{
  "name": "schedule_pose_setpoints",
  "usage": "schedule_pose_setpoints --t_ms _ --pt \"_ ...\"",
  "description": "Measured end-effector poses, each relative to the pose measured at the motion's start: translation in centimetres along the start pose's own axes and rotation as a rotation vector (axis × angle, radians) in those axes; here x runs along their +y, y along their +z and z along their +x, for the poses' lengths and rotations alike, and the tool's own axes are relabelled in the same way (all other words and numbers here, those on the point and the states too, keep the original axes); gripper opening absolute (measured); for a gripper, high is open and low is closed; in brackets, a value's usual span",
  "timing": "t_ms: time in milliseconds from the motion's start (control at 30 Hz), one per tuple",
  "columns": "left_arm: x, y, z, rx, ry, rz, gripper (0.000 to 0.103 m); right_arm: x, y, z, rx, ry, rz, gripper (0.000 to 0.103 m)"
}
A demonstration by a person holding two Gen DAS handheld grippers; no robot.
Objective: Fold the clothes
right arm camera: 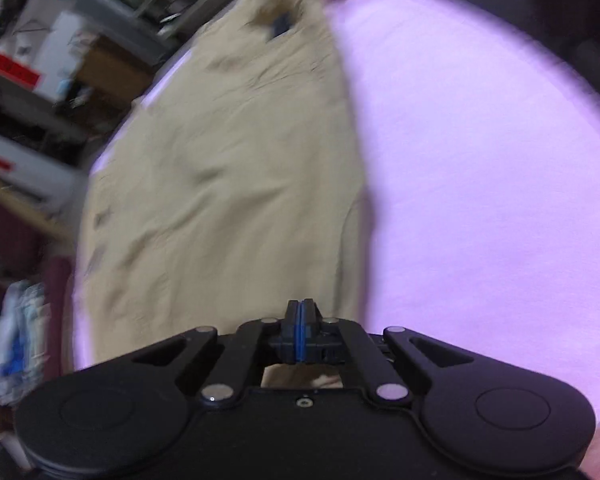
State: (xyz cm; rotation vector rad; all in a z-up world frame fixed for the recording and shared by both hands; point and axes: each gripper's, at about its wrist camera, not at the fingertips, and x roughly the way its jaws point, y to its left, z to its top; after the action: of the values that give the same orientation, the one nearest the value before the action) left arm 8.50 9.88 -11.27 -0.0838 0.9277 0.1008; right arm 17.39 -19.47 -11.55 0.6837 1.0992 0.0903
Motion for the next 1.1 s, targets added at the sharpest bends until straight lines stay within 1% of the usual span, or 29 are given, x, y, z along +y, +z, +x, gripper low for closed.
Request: schedule_pose_setpoints --t_ms 33,67,100,133,233,300,367,433,500,567,667,700,733,767,800,833,933,967,1000,1033,1067,1100 --pt "0.4 0.4 -0.6 -0.029 -0.016 -0.019 0.015 0.0 0.2 -0.9 -0.013 0.031 0.017 0.014" --pt "0.6 1.0 -1.3 -0.064 -0.033 -0.035 0.015 0.4 0.4 -1.9 -0.032 0.079 0.018 0.018" --pt "0.7 1.8 -2.2 -0.103 -0.051 -0.048 0.015 0.9 0.7 -3.0 -0.051 0.124 0.016 0.02" --pt "0.8 2.6 -3.1 -0.142 -0.069 -0.061 0.015 1.7 1.0 -4.1 -0.072 0.15 -0.004 0.02" --pt "1.1 5.0 -5.4 -0.25 -0.114 -0.093 0.016 5.5 2.6 -6.6 -0.141 0.227 -0.08 0.021" --pt "0.7 6.6 -5.8 -0.277 -0.124 -0.088 0.016 8.1 3.8 -7.8 -0.182 0.279 -0.131 0.022" --pt "0.3 8.3 -5.2 -0.281 -0.13 -0.075 0.016 10.5 5.1 -8.2 -0.212 0.312 -0.19 0.025" --pt "-0.4 9.9 -3.9 -0.271 -0.121 -0.043 0.016 12.7 6.4 -8.0 -0.232 0.331 -0.251 0.033" --pt "-1.1 11.5 -1.7 -0.235 -0.107 -0.001 0.016 14.4 7.6 -6.2 -0.222 0.328 -0.293 0.035" --pt "-1.6 12.9 0.8 -0.192 -0.098 0.033 0.016 14.9 8.7 -3.5 -0.201 0.305 -0.311 0.035" --pt "-1.7 14.1 4.8 -0.138 -0.106 0.045 0.016 14.3 9.9 1.2 -0.173 0.253 -0.317 0.035" --pt "-1.7 14.2 5.9 -0.126 -0.117 0.037 0.016 13.7 10.0 2.7 -0.154 0.252 -0.295 0.035" --pt "-1.6 14.3 6.9 -0.115 -0.132 0.027 0.015 13.1 10.2 4.2 -0.131 0.254 -0.272 0.033" --pt "-1.8 14.5 7.9 -0.11 -0.141 0.027 0.015 12.6 10.3 5.8 -0.091 0.275 -0.252 0.032" --pt "-2.2 14.7 8.7 -0.111 -0.147 0.036 0.015 12.6 10.4 7.2 -0.043 0.296 -0.256 0.025" --pt "-2.6 14.9 9.5 -0.111 -0.152 0.045 0.015 12.7 10.5 8.7 0.004 0.317 -0.266 0.024" --pt "-4.0 15.2 11.9 -0.106 -0.148 0.086 0.013 14.7 10.5 12.2 0.122 0.391 -0.35 0.024" --pt "-4.5 15.1 12.8 -0.097 -0.135 0.106 0.011 15.2 10.5 13.5 0.148 0.41 -0.355 0.024" --pt "-4.9 14.8 13.3 -0.108 -0.115 0.13 0.012 15.5 10.6 14.8 0.175 0.422 -0.35 0.024" --pt "-5.4 14.6 13.5 -0.132 -0.091 0.161 0.013 15.6 10.6 15.9 0.193 0.416 -0.344 0.024" --pt "-5.8 14.4 13.4 -0.15 -0.066 0.195 0.014 15.5 10.5 16.6 0.183 0.387 -0.35 0.022" --pt "-5.9 14.4 13.4 -0.16 -0.046 0.213 0.021 15.3 10.5 17.2 0.166 0.361 -0.349 0.0"
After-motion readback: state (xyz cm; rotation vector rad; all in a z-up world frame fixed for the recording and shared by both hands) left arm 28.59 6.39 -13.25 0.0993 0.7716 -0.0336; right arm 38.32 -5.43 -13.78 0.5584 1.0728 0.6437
